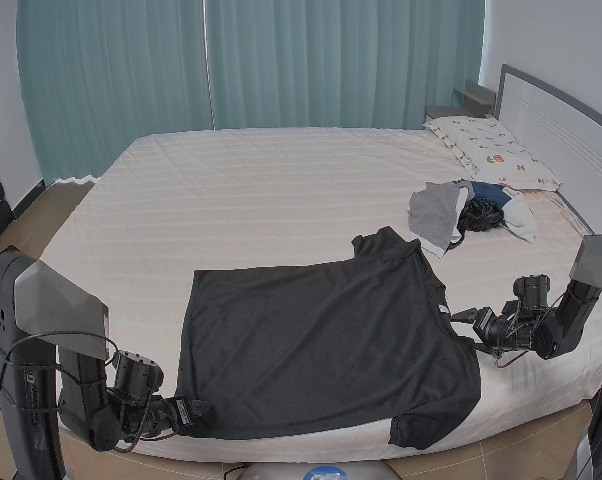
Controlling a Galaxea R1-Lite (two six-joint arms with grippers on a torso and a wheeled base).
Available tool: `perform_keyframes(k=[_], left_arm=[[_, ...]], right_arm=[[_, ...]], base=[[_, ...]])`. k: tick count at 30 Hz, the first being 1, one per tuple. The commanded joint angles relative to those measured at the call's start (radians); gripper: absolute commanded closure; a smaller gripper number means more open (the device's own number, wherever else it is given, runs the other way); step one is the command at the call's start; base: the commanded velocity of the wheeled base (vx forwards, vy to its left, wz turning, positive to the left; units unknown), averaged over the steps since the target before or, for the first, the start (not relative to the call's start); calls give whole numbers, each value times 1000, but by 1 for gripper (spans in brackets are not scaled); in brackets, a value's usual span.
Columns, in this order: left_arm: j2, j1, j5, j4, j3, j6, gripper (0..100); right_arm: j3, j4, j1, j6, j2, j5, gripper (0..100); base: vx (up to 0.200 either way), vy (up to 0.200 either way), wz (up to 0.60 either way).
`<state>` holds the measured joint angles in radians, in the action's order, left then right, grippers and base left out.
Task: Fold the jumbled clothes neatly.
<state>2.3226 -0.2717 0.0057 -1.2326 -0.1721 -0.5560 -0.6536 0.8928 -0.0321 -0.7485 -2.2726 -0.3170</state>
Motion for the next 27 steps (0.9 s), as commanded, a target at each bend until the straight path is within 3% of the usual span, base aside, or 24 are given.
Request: perform_keyframes(k=[1,6,7,15,21,27], left_arm=[[40,-20,17,-1,-12,-1,0],[40,-21,19,-1,-12,-1,0],[40,-21,19,-1,-12,-1,100],[1,-15,34,2,16,1,100],[-6,-3,49,10,39,51,100],[-6,12,128,15,57,99,100]], right_arm=[[3,0,1,1,2,1,0],[9,0,3,3,2,1,0],[9,0,3,3,2,1,0],[57,8,1,95,27,1,0],[140,9,-6,285,57,3,0],[172,3,-9,363,56,7,0]], base=[[0,0,0],[0,0,0],[0,0,0],[0,0,0],[0,0,0],[0,0,0]])
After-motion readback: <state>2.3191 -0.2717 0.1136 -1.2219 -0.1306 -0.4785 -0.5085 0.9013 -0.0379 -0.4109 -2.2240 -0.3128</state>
